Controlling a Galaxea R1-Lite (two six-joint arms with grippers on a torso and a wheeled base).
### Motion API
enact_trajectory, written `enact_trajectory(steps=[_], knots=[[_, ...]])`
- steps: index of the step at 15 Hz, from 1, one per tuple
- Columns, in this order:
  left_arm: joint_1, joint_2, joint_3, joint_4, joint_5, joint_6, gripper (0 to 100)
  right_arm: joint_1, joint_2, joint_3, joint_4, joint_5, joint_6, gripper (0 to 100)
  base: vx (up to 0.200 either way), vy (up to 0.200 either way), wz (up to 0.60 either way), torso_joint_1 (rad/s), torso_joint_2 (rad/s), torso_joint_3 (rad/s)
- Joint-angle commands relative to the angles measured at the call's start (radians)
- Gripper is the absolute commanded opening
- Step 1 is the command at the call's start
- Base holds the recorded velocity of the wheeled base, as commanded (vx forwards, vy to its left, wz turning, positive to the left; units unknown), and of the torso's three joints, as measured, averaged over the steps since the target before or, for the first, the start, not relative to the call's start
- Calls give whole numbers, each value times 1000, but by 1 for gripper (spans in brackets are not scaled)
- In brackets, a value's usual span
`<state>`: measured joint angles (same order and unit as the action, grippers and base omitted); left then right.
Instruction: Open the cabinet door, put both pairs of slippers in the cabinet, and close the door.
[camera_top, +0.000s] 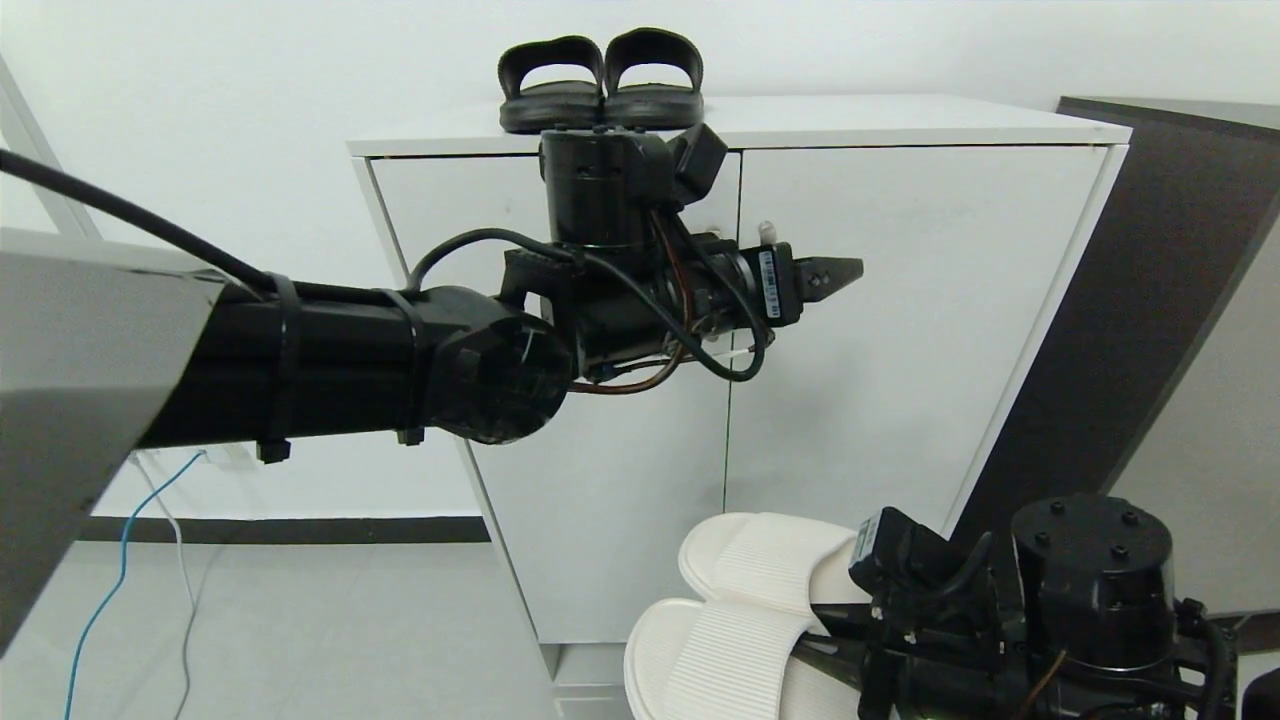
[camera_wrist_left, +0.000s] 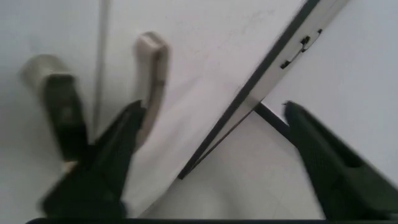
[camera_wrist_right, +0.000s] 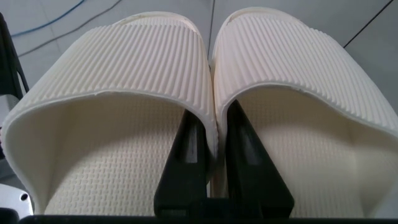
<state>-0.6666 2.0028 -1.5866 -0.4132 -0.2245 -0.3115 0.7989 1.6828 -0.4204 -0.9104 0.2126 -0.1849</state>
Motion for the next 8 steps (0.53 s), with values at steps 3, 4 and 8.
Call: enact_trajectory(steps=[3,4,8], knots=[[-1,4,2,-1,-1,-5,0,3,2,38,-1,8,-42,0,0,0,0,0,0,0],[-1,1,8,-1,-1,-5,0,8,2,45,-1,8,-42,0,0,0,0,0,0,0],[-36,-32,40,-1,4,-26,0,32,-5,46,-4,13,-39,0,0,0,0,0,0,0]])
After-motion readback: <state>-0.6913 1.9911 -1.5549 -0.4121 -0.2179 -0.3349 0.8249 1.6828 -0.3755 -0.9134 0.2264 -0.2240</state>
